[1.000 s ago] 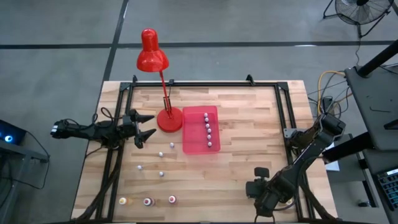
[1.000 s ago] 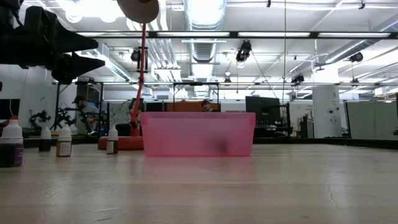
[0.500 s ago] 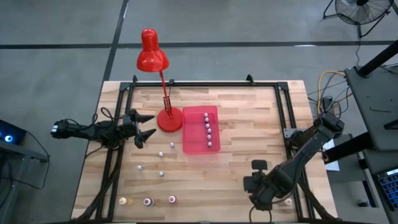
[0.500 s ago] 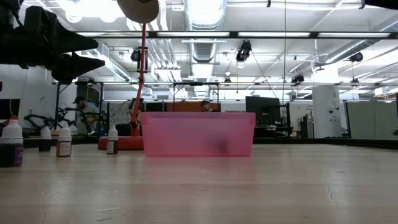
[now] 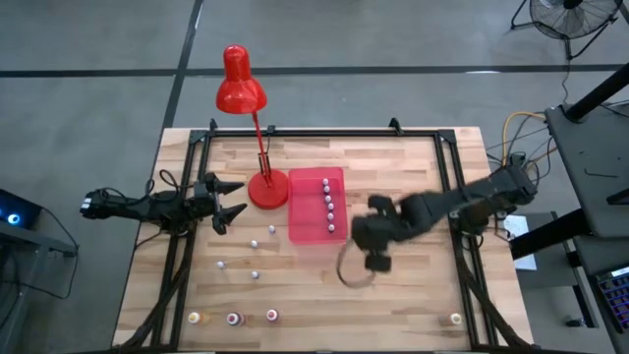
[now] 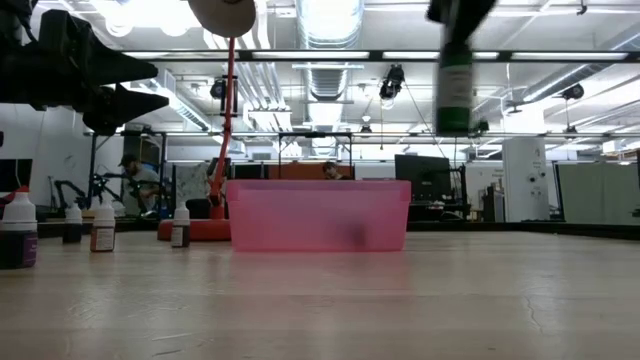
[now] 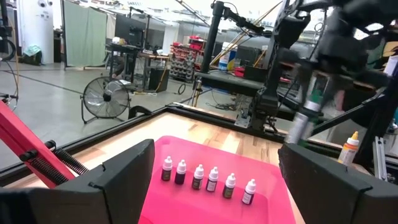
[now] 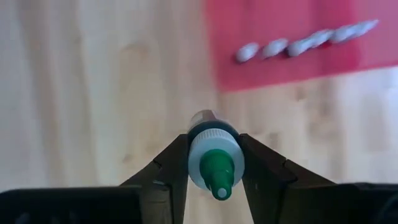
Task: Pick & Place food coloring
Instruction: Put the big green food coloring bottle into the bin
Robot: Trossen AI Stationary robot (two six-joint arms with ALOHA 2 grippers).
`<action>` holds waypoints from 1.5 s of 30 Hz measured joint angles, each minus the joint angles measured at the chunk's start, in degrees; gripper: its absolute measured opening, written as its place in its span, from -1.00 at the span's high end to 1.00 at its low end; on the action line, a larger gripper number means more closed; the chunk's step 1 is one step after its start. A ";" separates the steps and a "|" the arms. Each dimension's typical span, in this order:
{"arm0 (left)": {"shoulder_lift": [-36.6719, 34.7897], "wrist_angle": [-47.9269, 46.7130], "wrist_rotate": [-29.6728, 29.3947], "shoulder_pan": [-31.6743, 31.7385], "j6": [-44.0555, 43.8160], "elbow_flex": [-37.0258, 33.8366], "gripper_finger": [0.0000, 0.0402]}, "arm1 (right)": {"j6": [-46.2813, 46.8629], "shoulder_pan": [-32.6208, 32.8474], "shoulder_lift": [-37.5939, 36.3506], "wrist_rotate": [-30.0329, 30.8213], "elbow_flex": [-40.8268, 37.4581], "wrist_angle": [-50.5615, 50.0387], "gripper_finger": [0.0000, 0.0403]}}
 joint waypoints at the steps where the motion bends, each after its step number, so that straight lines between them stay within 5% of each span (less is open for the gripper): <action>1: 0.00 0.00 0.02 0.00 0.00 0.00 -0.56 | -1.64 -2.17 0.01 0.00 0.58 -0.11 0.47; 11: 0.02 0.00 0.02 0.04 -0.02 0.00 -0.56 | -16.10 -22.14 5.71 -0.60 10.88 -0.12 0.47; 19: 0.04 0.00 0.00 0.02 0.00 0.00 -0.56 | -23.98 -31.98 15.56 -4.82 22.06 -0.16 0.47; 26: 0.04 0.02 0.00 0.02 -0.01 0.00 -0.56 | -26.93 -35.40 20.66 -6.33 24.49 -1.55 0.47; 45: 0.04 0.00 0.00 -0.02 -0.01 0.00 -0.56 | -28.89 -36.57 20.48 -7.96 14.58 7.92 0.47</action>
